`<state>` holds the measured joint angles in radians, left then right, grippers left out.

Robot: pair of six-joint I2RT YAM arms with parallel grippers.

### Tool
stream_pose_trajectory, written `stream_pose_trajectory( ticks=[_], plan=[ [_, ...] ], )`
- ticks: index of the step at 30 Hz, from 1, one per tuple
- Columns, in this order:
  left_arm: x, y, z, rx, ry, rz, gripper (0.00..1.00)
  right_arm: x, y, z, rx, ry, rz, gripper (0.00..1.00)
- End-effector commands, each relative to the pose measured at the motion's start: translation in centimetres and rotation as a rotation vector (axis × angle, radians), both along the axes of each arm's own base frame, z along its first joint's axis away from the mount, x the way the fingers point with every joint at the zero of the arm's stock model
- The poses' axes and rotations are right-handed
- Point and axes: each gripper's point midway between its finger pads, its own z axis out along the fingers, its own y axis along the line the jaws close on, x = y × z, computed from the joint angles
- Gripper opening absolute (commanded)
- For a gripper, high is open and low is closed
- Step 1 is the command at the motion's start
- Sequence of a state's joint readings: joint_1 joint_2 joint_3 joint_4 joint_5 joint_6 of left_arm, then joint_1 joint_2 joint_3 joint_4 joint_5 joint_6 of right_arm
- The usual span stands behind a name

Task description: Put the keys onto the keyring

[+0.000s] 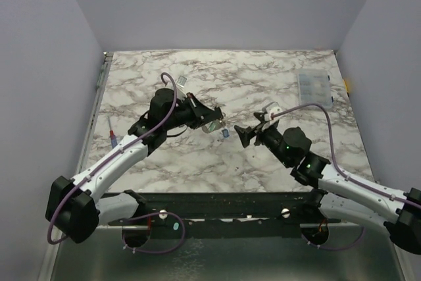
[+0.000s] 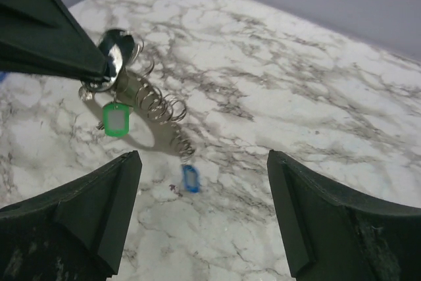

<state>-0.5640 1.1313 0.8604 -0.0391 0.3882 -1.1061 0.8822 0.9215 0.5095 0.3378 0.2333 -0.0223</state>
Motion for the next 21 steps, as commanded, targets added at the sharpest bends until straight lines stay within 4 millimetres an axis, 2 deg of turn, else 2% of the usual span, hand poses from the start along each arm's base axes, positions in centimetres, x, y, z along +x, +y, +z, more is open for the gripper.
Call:
stream_pose_trajectory(
  ticks=[1, 5, 10, 13, 18, 21],
  plan=[
    [1.5, -1.4, 1.4, -0.152, 0.019, 0.025, 0.0, 0.8, -3.7, 2.3, 0.079, -0.049, -0.186, 0.87],
    [2.0, -3.3, 1.4, -0.179, 0.034, 0.019, 0.0, 0.6, -6.3, 5.2, 0.165, -0.117, -0.276, 0.87],
    [1.5, -6.8, 0.6, -0.23, 0.129, 0.009, 0.0, -0.3, -8.9, 8.5, 0.239, -0.203, -0.333, 0.87],
    [1.0, -9.4, 0.8, -0.275, 0.175, -0.019, 0.0, -0.8, -10.2, 9.7, 0.26, -0.238, -0.357, 0.87],
    [-1.2, -14.9, 2.9, -0.338, 0.153, -0.122, 0.0, -1.6, -11.9, 11.0, 0.285, -0.288, -0.391, 0.87],
    [-1.6, -16.3, 3.3, -0.383, 0.154, -0.16, 0.0, -1.6, -12.4, 11.6, 0.289, -0.299, -0.409, 0.88]
  ],
)
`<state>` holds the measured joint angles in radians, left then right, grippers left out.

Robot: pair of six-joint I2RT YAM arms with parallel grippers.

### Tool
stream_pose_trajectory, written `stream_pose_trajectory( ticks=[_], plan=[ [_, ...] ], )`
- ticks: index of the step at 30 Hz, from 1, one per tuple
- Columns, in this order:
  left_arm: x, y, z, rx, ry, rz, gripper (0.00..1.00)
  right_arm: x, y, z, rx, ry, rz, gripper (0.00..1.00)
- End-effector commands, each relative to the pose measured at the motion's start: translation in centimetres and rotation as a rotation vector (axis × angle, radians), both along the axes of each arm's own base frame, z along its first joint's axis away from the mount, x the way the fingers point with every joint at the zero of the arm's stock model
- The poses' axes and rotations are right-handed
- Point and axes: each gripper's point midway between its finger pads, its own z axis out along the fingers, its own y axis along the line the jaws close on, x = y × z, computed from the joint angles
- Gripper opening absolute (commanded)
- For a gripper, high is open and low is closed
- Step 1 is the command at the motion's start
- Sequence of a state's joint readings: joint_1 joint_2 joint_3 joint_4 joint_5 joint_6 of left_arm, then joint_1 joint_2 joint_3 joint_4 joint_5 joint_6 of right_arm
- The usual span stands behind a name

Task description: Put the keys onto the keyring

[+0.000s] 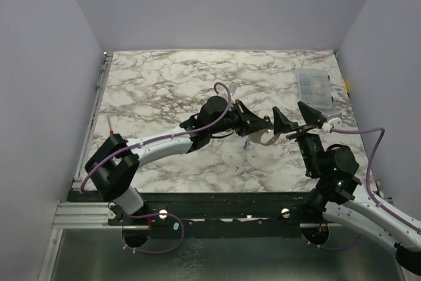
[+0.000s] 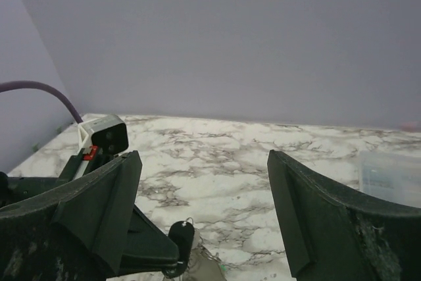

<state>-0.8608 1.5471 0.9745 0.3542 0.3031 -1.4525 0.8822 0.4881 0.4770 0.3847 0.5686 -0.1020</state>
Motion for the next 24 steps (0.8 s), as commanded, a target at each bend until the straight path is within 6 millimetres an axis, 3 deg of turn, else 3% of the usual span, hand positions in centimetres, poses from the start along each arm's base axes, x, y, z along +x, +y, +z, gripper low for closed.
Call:
stream_pose_trajectory(
  ticks=[1, 5, 12, 17, 24],
  plan=[
    [0.0, -2.3, 5.0, -0.198, -0.04, -0.001, 0.0, 0.2, -1.3, 0.2, -0.007, -0.007, -0.067, 0.88],
    [-0.1, -1.4, 2.5, -0.226, 0.019, 0.025, 0.0, 0.5, -0.8, -0.2, -0.018, 0.009, -0.062, 0.88],
    [-3.7, -1.1, -3.9, -0.171, 0.106, -0.271, 0.0, 1.3, 0.7, -1.8, -0.039, 0.054, -0.034, 0.88],
    [-4.6, 1.2, -8.8, -0.112, 0.164, -0.322, 0.0, 1.8, 1.7, -2.7, -0.055, 0.074, -0.018, 0.88],
    [-5.4, 3.7, -12.8, -0.046, 0.17, -0.387, 0.0, 2.0, 2.6, -3.5, -0.074, 0.102, 0.004, 0.88]
  ],
)
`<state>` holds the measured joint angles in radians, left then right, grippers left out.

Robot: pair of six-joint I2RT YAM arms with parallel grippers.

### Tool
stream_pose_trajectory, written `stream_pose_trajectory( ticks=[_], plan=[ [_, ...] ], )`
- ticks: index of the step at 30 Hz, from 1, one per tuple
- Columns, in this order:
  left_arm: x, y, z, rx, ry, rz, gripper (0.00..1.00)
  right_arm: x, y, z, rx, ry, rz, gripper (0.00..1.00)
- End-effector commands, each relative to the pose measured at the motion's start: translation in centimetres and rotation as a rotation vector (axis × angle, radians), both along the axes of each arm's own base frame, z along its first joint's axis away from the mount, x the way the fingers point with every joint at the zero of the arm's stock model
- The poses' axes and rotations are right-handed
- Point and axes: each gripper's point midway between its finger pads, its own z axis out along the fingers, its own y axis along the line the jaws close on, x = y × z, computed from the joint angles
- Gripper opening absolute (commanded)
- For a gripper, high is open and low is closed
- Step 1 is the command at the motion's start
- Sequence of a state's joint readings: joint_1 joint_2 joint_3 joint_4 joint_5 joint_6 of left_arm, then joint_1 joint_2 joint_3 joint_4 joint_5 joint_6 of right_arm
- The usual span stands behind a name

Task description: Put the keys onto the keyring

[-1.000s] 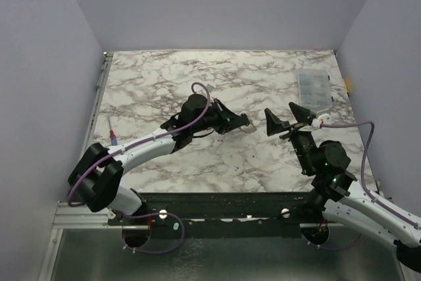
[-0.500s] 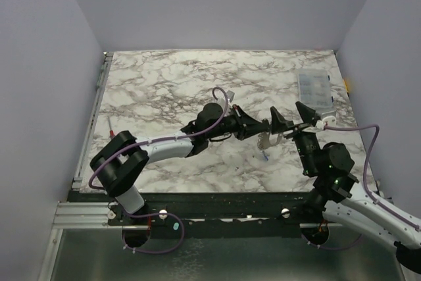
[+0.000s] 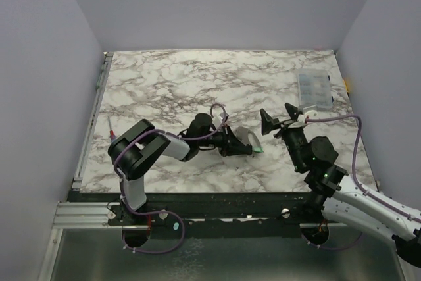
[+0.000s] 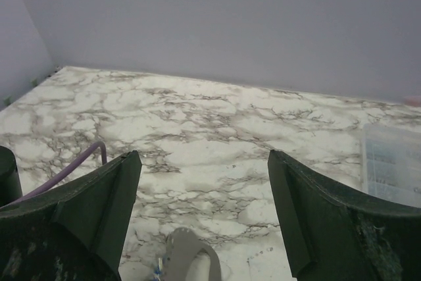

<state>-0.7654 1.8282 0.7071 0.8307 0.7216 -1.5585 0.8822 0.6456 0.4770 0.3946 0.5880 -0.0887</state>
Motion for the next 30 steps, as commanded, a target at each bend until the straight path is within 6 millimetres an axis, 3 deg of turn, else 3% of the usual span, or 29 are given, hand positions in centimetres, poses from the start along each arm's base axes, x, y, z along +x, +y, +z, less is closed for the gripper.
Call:
stream_pose_trajectory(
  ticks=[1, 10, 17, 20, 30],
  plan=[
    [-1.5, 1.5, -1.5, -0.012, -0.057, -0.101, 0.0, -0.1, 0.4, 0.1, 0.023, 0.005, 0.019, 0.88],
    [-2.1, 4.3, -5.2, 0.089, -0.053, -0.148, 0.0, 0.2, 1.1, -0.8, 0.007, 0.035, 0.032, 0.89],
    [-2.3, 8.1, -11.2, 0.455, -0.111, -0.205, 0.01, 0.6, 1.9, -1.6, -0.005, 0.053, 0.049, 0.89],
    [-1.8, 9.5, -11.8, 0.575, -0.146, -0.227, 0.02, 0.8, 2.4, -1.9, -0.016, 0.061, 0.056, 0.89],
    [-2.1, 11.7, -13.3, 0.717, -0.151, -0.31, 0.12, 1.0, 2.6, -2.4, -0.035, 0.069, 0.054, 0.9]
  ],
)
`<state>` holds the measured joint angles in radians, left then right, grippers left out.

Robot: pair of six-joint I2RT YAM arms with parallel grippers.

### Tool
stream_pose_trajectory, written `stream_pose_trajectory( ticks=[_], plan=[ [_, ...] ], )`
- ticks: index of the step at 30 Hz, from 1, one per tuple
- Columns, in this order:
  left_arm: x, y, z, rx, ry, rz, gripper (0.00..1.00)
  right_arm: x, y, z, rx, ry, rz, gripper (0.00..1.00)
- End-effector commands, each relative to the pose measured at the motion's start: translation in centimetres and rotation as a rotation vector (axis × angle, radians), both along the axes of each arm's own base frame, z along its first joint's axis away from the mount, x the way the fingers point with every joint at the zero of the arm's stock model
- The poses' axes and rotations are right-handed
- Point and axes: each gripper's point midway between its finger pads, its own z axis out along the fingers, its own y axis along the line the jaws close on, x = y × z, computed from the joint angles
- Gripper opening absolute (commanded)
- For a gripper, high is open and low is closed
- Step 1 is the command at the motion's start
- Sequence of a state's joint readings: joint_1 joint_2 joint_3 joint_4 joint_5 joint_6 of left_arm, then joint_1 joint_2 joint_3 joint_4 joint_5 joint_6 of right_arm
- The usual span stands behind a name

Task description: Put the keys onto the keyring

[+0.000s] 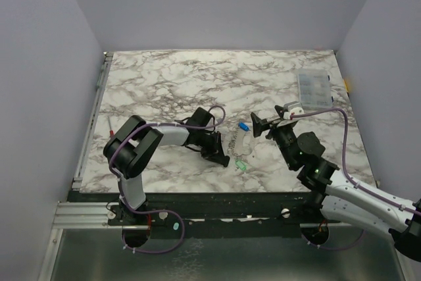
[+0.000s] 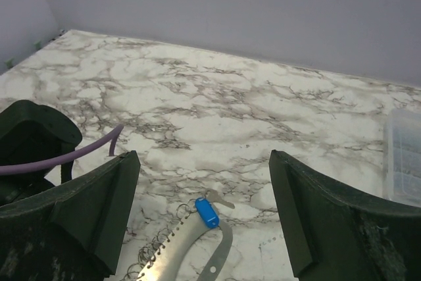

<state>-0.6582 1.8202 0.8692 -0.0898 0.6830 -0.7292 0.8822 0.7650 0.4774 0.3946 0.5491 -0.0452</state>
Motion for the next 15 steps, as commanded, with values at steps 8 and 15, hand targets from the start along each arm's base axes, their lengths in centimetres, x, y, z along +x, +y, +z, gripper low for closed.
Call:
stream_pose_trajectory(
  ticks=[8, 15],
  plan=[
    [-0.4, 5.9, -3.1, 0.339, -0.04, -0.045, 0.33, 0.0, 0.2, 0.8, 0.012, -0.016, 0.008, 0.91],
    [1.8, 8.0, -1.2, 0.445, -0.146, -0.035, 0.65, 0.1, 0.1, 1.4, 0.014, -0.028, 0.003, 0.92]
  ],
)
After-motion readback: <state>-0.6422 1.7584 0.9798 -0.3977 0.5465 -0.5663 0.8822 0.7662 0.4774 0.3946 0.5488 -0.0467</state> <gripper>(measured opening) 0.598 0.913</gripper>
